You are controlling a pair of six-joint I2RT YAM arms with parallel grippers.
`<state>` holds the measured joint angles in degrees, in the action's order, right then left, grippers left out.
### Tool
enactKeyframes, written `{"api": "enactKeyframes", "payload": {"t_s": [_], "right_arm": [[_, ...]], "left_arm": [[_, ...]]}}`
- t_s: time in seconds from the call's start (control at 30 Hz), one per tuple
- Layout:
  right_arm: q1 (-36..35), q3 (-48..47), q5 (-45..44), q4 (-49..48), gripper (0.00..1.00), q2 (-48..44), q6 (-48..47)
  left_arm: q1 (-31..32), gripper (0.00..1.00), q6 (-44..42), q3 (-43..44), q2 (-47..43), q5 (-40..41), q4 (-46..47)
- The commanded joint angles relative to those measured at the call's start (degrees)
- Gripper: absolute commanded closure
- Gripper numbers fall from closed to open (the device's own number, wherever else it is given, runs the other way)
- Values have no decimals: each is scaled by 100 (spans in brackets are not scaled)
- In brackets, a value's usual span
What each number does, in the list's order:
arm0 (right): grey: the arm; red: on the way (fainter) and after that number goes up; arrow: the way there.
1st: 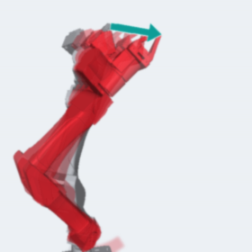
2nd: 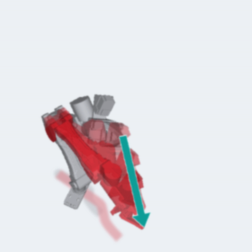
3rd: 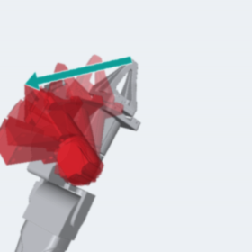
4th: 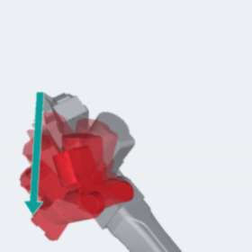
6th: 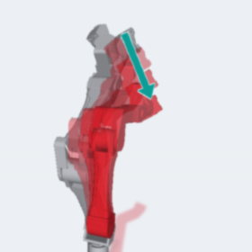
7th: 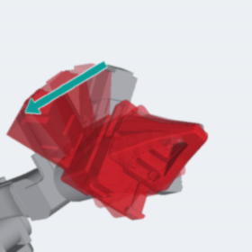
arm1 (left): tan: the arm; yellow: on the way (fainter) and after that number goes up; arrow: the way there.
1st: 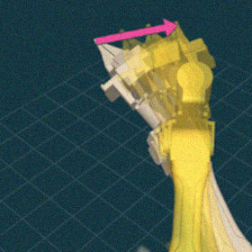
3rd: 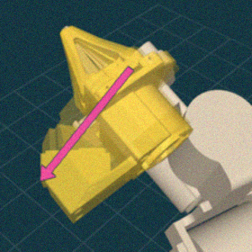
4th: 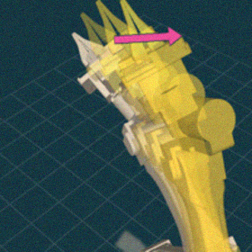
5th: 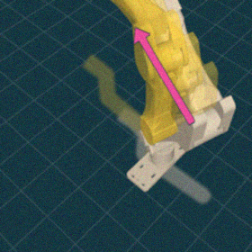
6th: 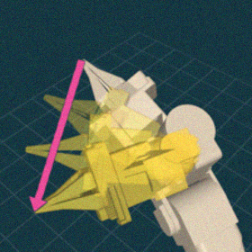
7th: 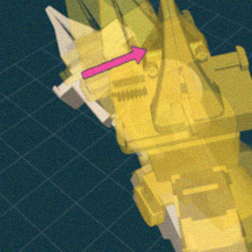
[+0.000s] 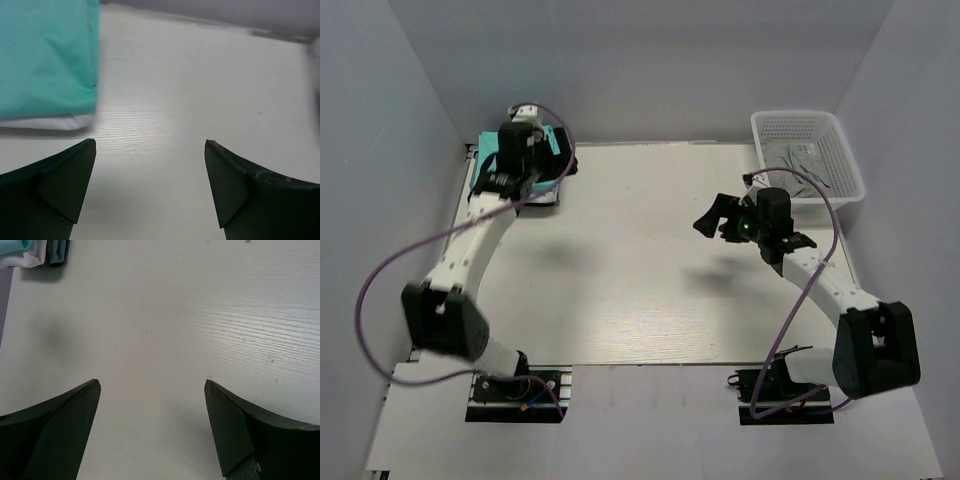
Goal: Fold and stack the t-shirts
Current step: Put the neatly folded tshirt into the corner of the board with the left arm
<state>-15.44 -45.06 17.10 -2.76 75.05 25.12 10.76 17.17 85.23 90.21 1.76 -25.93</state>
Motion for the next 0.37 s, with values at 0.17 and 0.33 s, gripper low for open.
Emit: {"api": "enactKeyframes", "payload": {"t_s": [0.17, 0.33], "right_arm": [[24, 524, -1077, 433, 10, -1062, -34], [6, 813, -929, 173, 10, -1317, 54]], "left_arm": [[496, 0, 560, -2432, -2568, -45, 301], [497, 0, 630, -2573, -2685, 79, 168]]}}
